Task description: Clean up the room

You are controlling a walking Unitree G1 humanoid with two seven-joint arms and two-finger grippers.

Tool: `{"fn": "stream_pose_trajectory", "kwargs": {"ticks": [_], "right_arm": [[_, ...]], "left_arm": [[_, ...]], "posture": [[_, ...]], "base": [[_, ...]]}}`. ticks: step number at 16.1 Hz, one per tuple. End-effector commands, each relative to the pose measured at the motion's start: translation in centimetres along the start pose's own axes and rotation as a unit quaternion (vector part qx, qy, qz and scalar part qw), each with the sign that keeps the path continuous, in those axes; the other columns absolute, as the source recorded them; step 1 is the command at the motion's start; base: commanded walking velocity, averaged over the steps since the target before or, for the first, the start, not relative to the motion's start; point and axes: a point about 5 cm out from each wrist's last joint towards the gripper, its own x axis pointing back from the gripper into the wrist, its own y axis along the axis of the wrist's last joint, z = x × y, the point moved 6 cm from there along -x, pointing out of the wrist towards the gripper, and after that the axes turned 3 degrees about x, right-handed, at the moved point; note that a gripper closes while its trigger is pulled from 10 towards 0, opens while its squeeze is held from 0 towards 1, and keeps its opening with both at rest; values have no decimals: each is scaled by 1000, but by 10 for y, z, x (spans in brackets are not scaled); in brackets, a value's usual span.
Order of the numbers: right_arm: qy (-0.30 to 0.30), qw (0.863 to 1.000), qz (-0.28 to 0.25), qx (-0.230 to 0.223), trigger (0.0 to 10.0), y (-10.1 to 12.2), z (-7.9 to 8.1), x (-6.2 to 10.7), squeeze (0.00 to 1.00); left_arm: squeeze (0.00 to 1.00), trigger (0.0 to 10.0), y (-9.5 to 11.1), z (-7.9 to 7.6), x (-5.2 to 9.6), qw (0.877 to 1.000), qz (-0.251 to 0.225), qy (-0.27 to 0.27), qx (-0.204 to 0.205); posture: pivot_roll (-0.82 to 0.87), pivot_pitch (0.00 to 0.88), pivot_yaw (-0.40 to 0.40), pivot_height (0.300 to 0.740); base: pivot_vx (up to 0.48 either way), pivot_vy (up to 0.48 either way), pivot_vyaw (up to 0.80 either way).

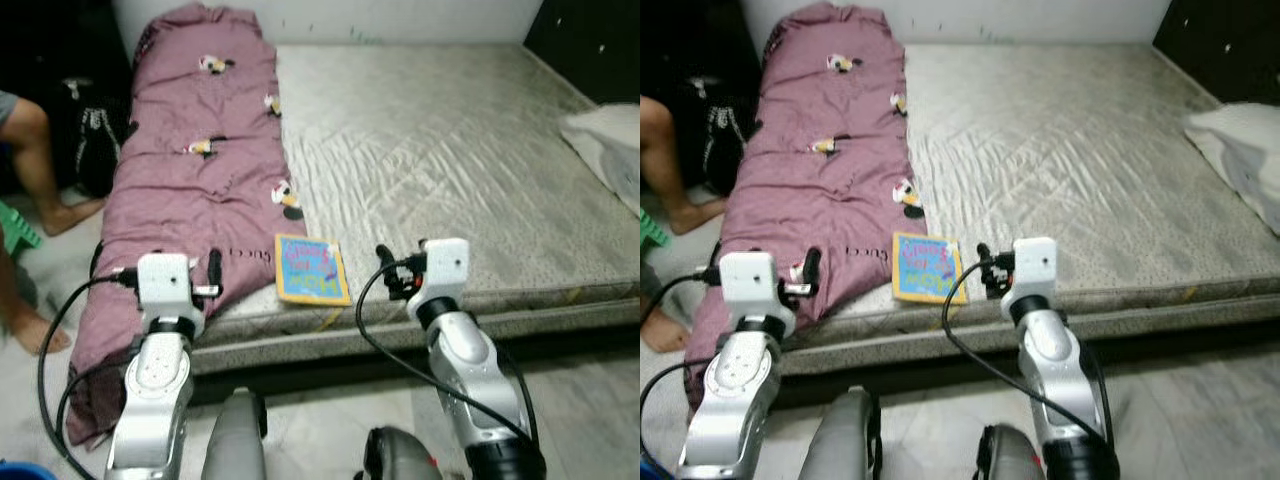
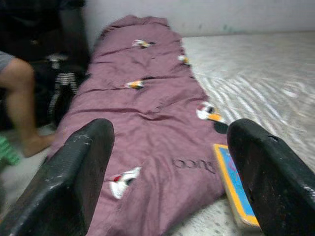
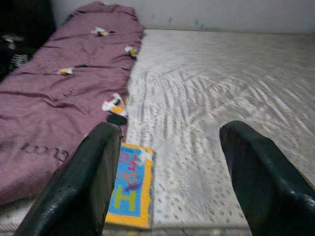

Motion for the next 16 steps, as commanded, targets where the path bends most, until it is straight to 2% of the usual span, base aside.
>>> {"fn": "stream_pose_trajectory", "kwargs": {"ticks": [1, 4, 9, 14, 16], "right_arm": [[-3, 1000, -5, 1, 10000, 3, -4, 1, 0], [1, 1000, -7, 1, 10000, 3, -3, 1, 0], [1, 1000, -4, 3, 10000, 2, -3, 1, 0], [6, 1000, -7, 6, 10000, 3, -1, 1, 0], [26, 999, -15, 21, 10000, 6, 6, 2, 0]], "left_arm": [[0, 10000, 4, -1, 0, 1000, -5, -2, -3], [0, 10000, 3, -2, -1, 1000, -5, -3, -3], [0, 10000, 5, -4, -1, 1000, -9, -10, 4], [0, 10000, 6, -5, -1, 1000, -13, -16, 5], [0, 10000, 6, -5, -1, 1000, -13, -17, 6]], "posture": [[20, 43, -40, 625], [19, 44, -40, 595], [17, 44, -43, 595], [17, 41, -41, 595], [16, 41, -42, 595]], "base": [[0, 0, 0], [0, 0, 0], [0, 0, 0], [303, 0, 0], [304, 0, 781]]}}
